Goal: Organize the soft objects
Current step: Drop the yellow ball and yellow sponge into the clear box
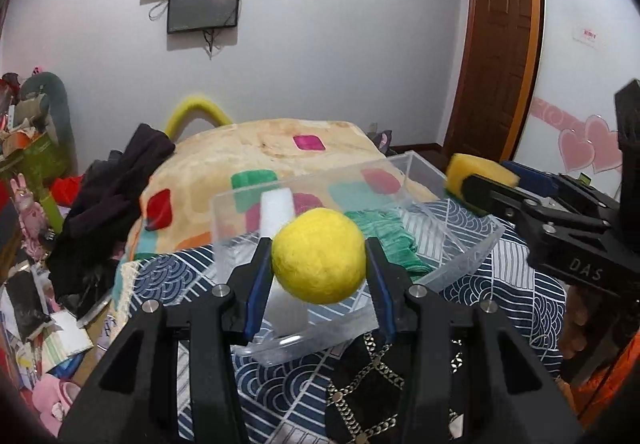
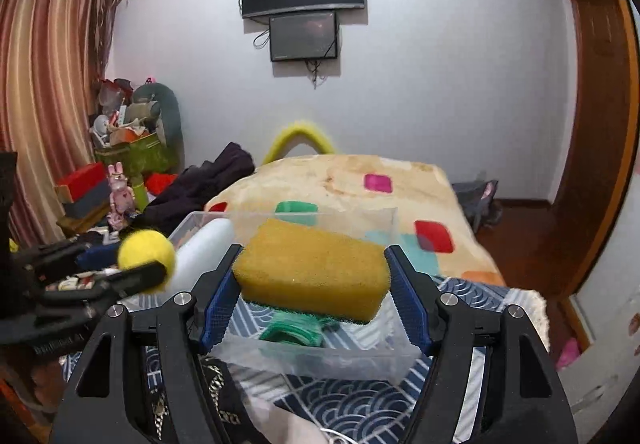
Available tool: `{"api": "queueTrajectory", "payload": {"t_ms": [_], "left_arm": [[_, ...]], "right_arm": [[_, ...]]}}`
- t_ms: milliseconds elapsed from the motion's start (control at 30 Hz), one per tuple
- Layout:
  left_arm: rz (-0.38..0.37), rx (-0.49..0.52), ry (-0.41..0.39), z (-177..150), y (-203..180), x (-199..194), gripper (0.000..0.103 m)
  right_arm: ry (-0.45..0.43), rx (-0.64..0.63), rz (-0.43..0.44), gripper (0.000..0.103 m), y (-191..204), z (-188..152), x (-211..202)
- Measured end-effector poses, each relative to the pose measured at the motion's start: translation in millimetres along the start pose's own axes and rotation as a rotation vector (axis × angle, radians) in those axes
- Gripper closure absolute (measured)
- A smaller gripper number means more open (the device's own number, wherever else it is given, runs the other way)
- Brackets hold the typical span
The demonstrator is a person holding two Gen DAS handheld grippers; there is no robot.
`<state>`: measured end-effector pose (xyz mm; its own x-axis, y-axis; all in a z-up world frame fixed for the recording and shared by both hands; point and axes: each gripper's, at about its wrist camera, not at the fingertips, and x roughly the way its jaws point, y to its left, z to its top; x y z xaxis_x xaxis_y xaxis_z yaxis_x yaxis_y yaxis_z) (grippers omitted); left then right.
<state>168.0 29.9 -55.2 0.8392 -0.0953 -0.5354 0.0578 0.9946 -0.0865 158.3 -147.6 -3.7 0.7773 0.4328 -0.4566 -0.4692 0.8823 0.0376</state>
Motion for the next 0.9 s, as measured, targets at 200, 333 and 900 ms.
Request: {"api": "queueTrajectory", "payload": {"t_ms": [200,333,900], "left_arm": [[-0.022,0.008,0.024,-0.6,-5.1,18.8,0.058],[-0.016,0.017,0.041,0.4,-5.9,31.5,0.058],[0.063,0.011,0.046,-5.7,2.7,34.5,0.028]], "right_arm": [[0.069,-0.017,0.005,0.036,0.9,-8.5,19.4],[0.121,-0.03,0.011,0.036,0.4,-13.3,29.6],[0.15,-0.016,0.021,0.024,-7.1,-10.6,26.8]]}}
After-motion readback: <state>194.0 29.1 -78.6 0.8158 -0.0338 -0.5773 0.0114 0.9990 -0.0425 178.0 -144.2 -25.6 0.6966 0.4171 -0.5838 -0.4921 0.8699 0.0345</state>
